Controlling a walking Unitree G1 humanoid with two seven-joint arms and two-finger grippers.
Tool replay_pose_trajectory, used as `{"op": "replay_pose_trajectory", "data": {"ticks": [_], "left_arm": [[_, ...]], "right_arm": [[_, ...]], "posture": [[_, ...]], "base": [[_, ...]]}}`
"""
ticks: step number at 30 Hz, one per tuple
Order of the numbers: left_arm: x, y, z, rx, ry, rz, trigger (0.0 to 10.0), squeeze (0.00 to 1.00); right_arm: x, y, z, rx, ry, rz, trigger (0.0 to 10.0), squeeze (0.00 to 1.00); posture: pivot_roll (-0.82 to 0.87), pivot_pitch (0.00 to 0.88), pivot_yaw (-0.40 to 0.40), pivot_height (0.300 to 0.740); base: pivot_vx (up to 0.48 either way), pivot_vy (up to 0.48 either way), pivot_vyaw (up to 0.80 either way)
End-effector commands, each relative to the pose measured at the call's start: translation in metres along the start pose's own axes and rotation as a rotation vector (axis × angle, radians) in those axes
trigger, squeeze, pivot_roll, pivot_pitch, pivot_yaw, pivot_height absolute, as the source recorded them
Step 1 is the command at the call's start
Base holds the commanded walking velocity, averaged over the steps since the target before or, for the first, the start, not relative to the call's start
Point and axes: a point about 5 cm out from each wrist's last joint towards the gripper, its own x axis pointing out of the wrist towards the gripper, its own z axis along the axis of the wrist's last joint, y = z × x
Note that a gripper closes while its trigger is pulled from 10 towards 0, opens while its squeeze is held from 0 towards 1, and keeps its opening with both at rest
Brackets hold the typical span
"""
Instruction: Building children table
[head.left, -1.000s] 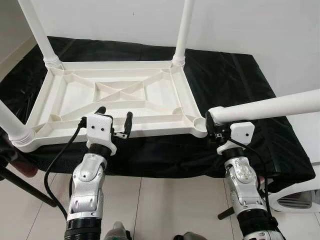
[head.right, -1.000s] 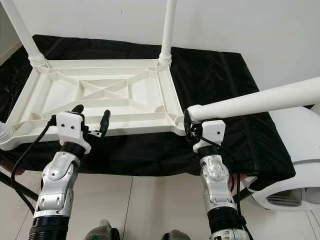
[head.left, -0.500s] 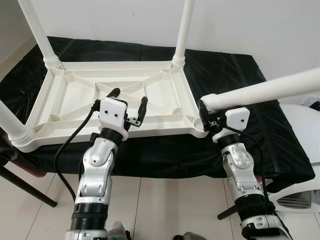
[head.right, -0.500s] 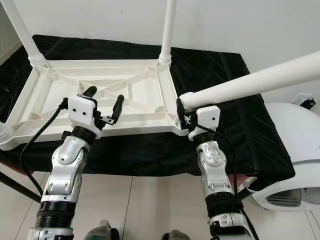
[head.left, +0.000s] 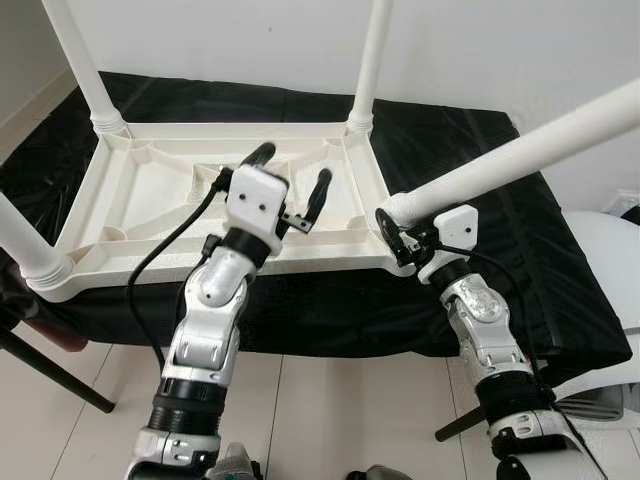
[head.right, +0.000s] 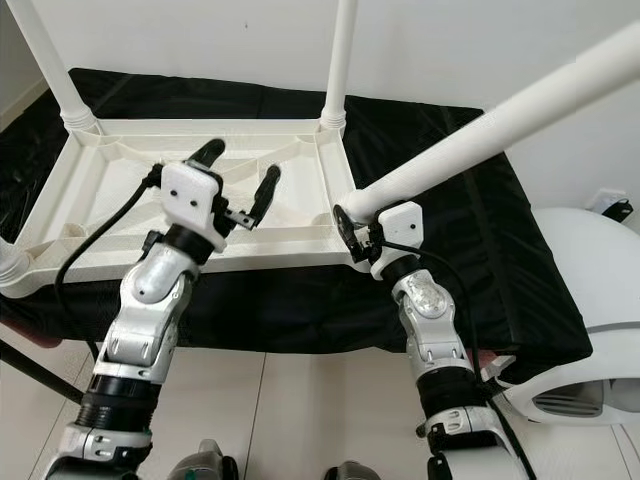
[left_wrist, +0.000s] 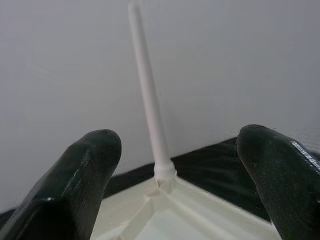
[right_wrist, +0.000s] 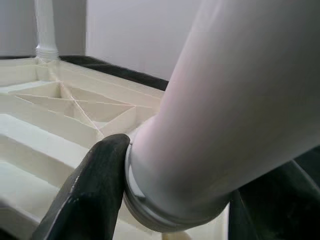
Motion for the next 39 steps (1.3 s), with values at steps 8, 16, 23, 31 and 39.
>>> {"op": "replay_pose_trajectory", "data": {"ticks": [8,16,23,31,39], "left_arm": [[0.015,-0.022,0.015,0.003,-0.066,-0.292,10.0,0.0],[0.024,-0.035,0.027,-0.055,-0.104,-0.461,10.0,0.0],[0.032,-0.042,0.033,-0.08,-0.112,-0.573,10.0,0.0],[0.047,-0.039,0.039,-0.085,-0.102,-0.628,10.0,0.0],[0.059,-0.038,0.036,-0.086,-0.038,-0.646,10.0,0.0]], "right_arm": [[0.009,-0.006,0.003,-0.06,0.034,0.095,10.0,0.0],[0.019,-0.011,0.006,-0.098,0.044,0.145,10.0,0.0],[0.029,-0.014,0.013,-0.136,0.039,0.191,10.0,0.0],[0.038,-0.013,0.021,-0.169,0.015,0.229,10.0,0.0],[0.039,-0.014,0.022,-0.183,0.003,0.239,10.0,0.0]], "posture": [[0.07,0.0,-0.091,0.74],[0.07,0.0,-0.099,0.74],[0.08,0.0,-0.098,0.74],[0.08,0.0,-0.091,0.74],[0.07,0.0,-0.081,0.74]], "base": [[0.0,0.0,0.0],[0.0,0.0,0.0],[0.0,0.0,0.0],[0.0,0.0,0.0],[0.0,0.0,0.0]]}}
